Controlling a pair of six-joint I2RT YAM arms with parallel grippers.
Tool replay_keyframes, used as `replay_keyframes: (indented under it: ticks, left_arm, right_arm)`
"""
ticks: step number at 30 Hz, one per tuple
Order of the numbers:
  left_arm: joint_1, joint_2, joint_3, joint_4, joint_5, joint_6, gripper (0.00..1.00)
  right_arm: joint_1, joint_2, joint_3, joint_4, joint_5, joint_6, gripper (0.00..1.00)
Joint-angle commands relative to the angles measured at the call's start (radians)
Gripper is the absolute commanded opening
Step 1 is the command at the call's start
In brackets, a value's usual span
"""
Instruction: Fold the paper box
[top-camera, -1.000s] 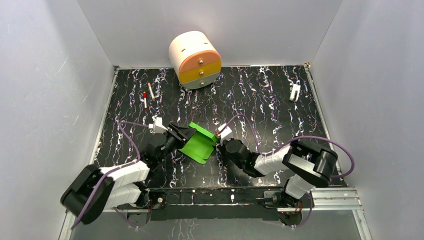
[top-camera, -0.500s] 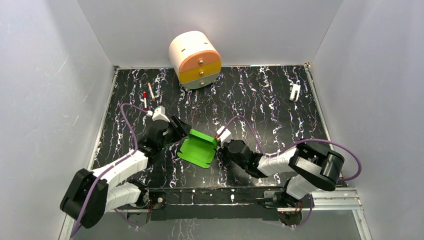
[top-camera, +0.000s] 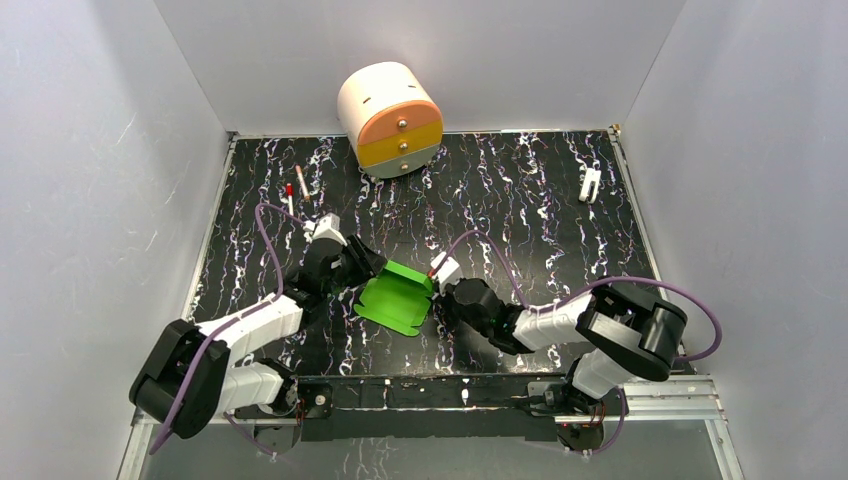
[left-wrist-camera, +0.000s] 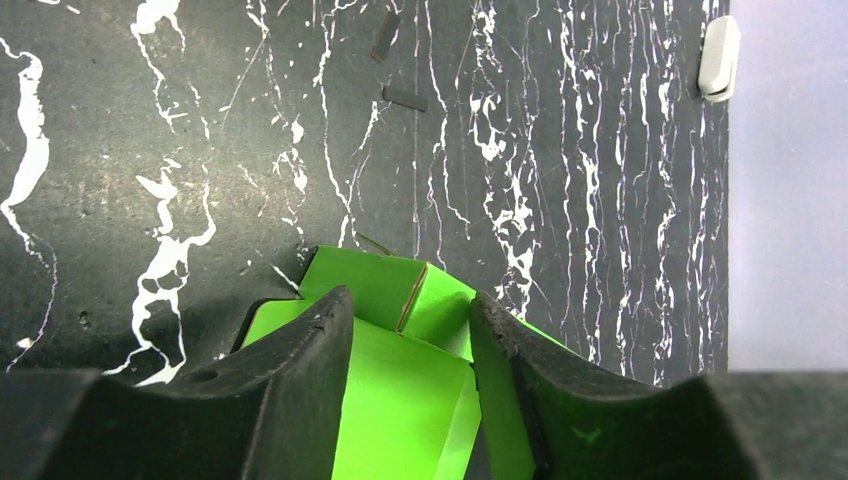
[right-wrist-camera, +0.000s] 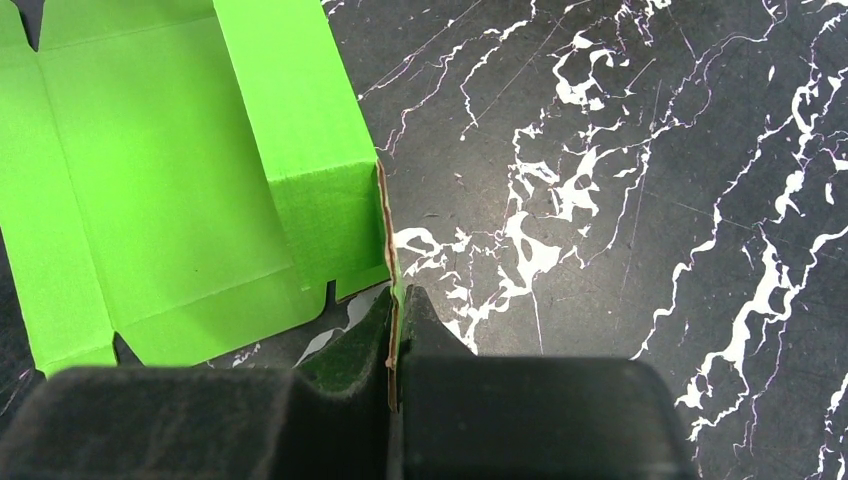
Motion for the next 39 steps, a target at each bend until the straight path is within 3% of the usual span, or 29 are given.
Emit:
replay_keyframes:
  ticks: [1, 11, 21, 39]
  left_arm:
    - [0.005, 0.009, 0.005, 0.042, 0.069, 0.012, 0.41]
    - [0.005, 0.042, -0.034, 0.145, 0.191, -0.048, 0.28]
    - [0.005, 0.063, -0.077, 0.199, 0.244, -0.073, 0.26]
    - [0.003, 0.058, -0.110, 0.207, 0.241, -0.055, 0.24]
  right_arm:
    - [-0.002, 0.006, 0.059, 0.008, 0.027, 0.007, 0.00]
    - [-0.002, 0.050, 0.159, -0.105, 0.115, 0.125, 0.00]
    - [-0.003, 0.124, 0.232, -0.114, 0.175, 0.199, 0.00]
    - [-0.014, 0.184, 0.215, -0.058, 0.078, 0.176, 0.08]
